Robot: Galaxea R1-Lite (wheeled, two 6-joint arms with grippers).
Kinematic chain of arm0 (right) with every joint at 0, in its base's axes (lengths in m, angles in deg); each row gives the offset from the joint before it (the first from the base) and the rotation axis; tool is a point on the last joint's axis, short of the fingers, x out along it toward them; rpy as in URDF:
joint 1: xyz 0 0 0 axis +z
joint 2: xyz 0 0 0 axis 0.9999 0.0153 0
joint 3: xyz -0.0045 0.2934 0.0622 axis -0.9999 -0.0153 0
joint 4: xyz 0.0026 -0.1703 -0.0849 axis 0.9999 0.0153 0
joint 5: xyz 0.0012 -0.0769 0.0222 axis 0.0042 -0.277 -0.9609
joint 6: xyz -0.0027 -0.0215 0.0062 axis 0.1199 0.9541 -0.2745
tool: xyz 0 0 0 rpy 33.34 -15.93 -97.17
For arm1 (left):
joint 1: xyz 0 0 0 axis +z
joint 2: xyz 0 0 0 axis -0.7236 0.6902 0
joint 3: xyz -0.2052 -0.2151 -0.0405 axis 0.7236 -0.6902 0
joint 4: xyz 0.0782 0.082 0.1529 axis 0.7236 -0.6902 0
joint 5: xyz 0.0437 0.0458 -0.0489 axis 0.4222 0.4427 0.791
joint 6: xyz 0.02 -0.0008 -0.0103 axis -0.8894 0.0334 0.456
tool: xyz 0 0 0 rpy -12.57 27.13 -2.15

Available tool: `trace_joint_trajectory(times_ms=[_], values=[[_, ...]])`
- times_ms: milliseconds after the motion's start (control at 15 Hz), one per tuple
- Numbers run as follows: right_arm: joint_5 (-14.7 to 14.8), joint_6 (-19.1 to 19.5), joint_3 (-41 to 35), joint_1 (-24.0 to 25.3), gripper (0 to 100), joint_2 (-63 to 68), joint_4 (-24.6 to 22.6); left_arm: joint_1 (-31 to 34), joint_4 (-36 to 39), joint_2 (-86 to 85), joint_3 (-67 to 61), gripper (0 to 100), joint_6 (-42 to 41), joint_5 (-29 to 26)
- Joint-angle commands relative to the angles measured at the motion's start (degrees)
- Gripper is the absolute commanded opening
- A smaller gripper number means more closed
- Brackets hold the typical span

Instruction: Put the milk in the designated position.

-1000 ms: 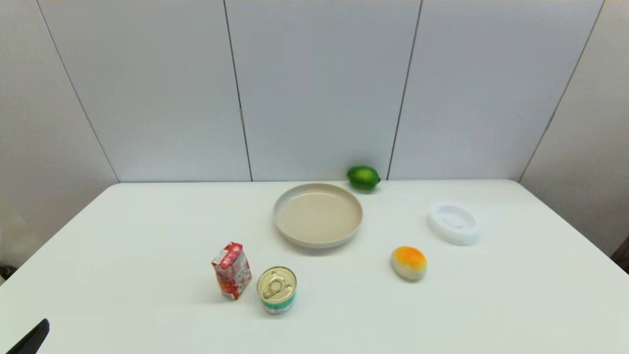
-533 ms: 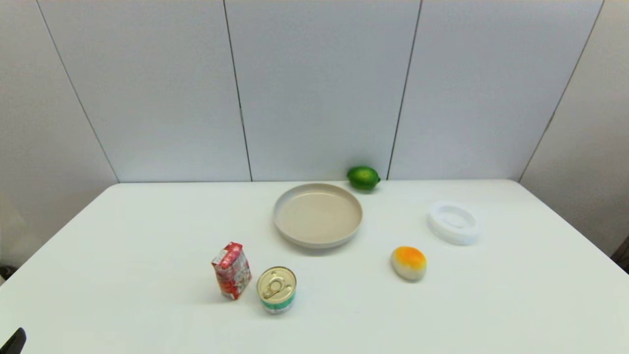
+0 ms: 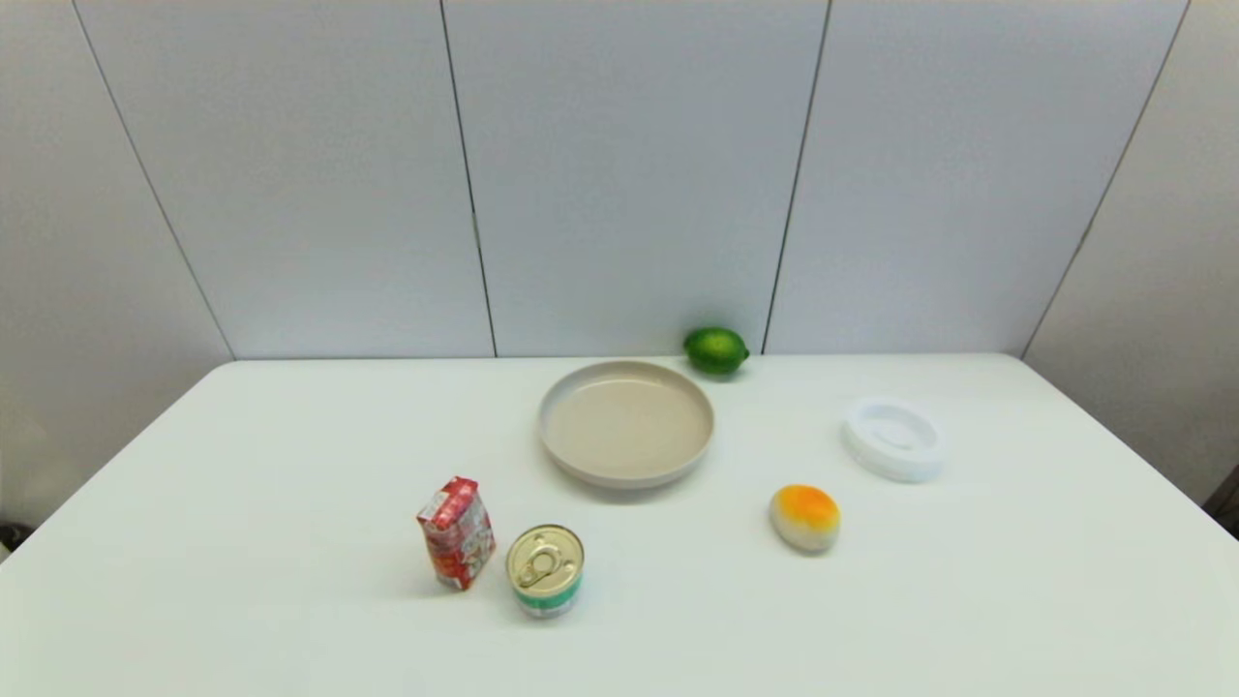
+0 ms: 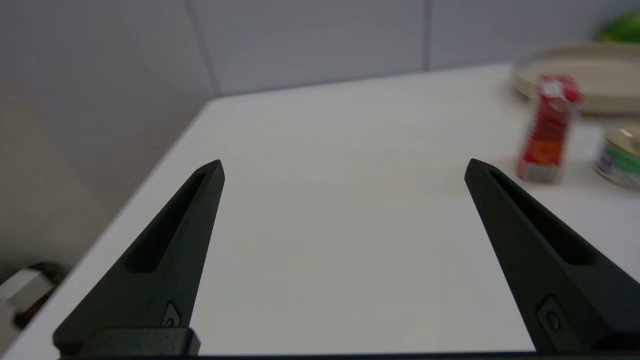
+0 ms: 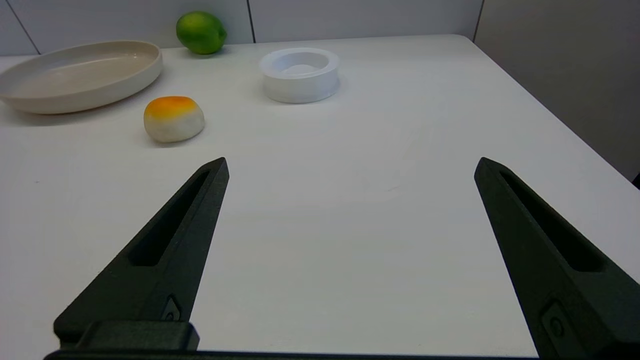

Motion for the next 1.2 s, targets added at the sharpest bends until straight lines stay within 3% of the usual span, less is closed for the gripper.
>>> trace_joint_trajectory(times_ms=[67,333,1200], values=[[0.0,0.0,0.0,0.0,100,0.1,0.0,0.0,-4.8,-0.6,-0.7,100,-0.1,-4.0],[0.0,0.0,0.0,0.0,100,0.1,0.0,0.0,-4.7,-0.6,-0.7,100,11.7,-0.4],[0.0,0.0,-0.1,0.0,100,0.0,-0.1,0.0,-4.7,-0.6,-0.7,100,11.5,-0.6]])
